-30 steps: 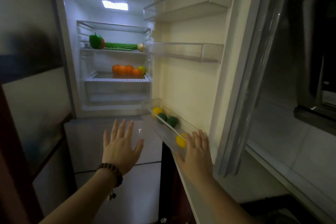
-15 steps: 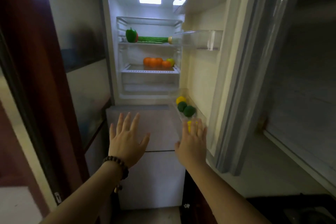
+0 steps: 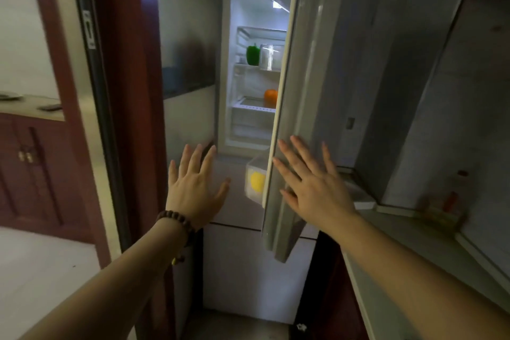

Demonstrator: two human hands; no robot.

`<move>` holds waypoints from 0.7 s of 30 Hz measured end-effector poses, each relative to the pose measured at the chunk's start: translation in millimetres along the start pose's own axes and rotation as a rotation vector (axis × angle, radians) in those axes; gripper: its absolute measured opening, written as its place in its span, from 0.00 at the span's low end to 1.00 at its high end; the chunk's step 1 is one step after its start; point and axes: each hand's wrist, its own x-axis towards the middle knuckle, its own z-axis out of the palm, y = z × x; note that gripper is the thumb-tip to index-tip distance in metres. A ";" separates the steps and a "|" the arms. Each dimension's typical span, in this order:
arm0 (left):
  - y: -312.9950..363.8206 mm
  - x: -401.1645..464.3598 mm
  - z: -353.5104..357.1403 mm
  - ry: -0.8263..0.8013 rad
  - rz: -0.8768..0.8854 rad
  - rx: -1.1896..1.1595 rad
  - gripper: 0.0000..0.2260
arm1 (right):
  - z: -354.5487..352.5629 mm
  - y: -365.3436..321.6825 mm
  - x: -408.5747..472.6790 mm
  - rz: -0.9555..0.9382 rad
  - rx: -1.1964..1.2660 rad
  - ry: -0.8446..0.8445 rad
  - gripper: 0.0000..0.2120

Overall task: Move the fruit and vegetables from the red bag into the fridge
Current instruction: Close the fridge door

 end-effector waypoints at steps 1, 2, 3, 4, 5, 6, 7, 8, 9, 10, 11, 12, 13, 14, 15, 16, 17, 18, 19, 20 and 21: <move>-1.6 -1.5 -0.4 0.002 -0.006 0.014 0.32 | 6.6 -3.3 9.6 -0.049 0.001 -0.015 0.30; -2.8 -2.8 -0.6 0.005 -0.012 0.028 0.32 | 12.6 -8.0 20.8 -0.088 0.006 -0.029 0.30; -4.6 -4.1 -0.1 0.008 -0.014 0.042 0.32 | 18.0 -13.4 32.6 -0.120 0.010 -0.042 0.31; -6.3 -4.6 0.7 0.011 -0.013 0.054 0.32 | 23.2 -18.5 44.8 -0.154 0.010 -0.054 0.32; -8.6 -4.0 1.9 0.017 -0.012 0.063 0.32 | 28.0 -23.2 56.6 -0.193 0.001 -0.067 0.34; -11.8 -1.9 4.1 0.024 -0.012 0.070 0.32 | 33.9 -27.3 68.4 -0.237 -0.014 -0.079 0.35; -15.6 1.4 6.3 0.027 -0.014 0.078 0.32 | 40.2 -31.6 79.7 -0.278 -0.036 -0.091 0.37; -20.7 5.9 9.8 0.023 -0.018 0.086 0.32 | 47.7 -36.0 91.5 -0.311 -0.052 -0.099 0.39; -26.2 10.7 13.2 0.019 -0.024 0.093 0.32 | 55.0 -41.2 103.7 -0.332 -0.061 -0.103 0.39; -31.9 16.2 17.2 0.017 -0.028 0.098 0.32 | 62.4 -47.1 116.6 -0.342 -0.061 -0.101 0.39; -37.7 22.2 21.2 0.018 -0.029 0.103 0.32 | 70.2 -54.0 130.4 -0.346 -0.057 -0.093 0.38; -43.4 29.0 25.4 0.021 -0.025 0.111 0.32 | 79.3 -61.6 144.9 -0.347 -0.050 -0.084 0.36; -49.7 36.3 30.8 0.027 -0.015 0.121 0.33 | 88.9 -69.5 159.1 -0.347 -0.040 -0.078 0.34; -55.6 44.5 36.3 0.034 -0.003 0.131 0.33 | 99.5 -77.0 173.0 -0.345 -0.024 -0.073 0.33; -62.0 52.9 42.6 0.037 0.006 0.140 0.32 | 110.3 -84.1 185.8 -0.338 -0.008 -0.066 0.31; -69.0 62.2 49.9 0.035 0.010 0.146 0.32 | 122.4 -90.3 198.2 -0.328 0.010 -0.061 0.31; -76.3 71.7 57.4 0.030 0.009 0.148 0.31 | 134.8 -96.3 209.6 -0.319 0.021 -0.062 0.30; -83.6 81.5 65.2 0.027 0.009 0.147 0.31 | 147.9 -101.1 220.8 -0.312 0.025 -0.062 0.30; -90.4 91.1 72.1 0.028 0.012 0.151 0.31 | 161.1 -105.2 231.7 -0.305 0.026 -0.054 0.30; -97.2 100.5 79.4 0.029 0.016 0.158 0.31 | 174.0 -108.4 243.0 -0.300 0.030 -0.040 0.28; -103.4 109.5 86.1 0.028 0.019 0.166 0.32 | 186.7 -110.9 254.5 -0.303 0.025 -0.041 0.27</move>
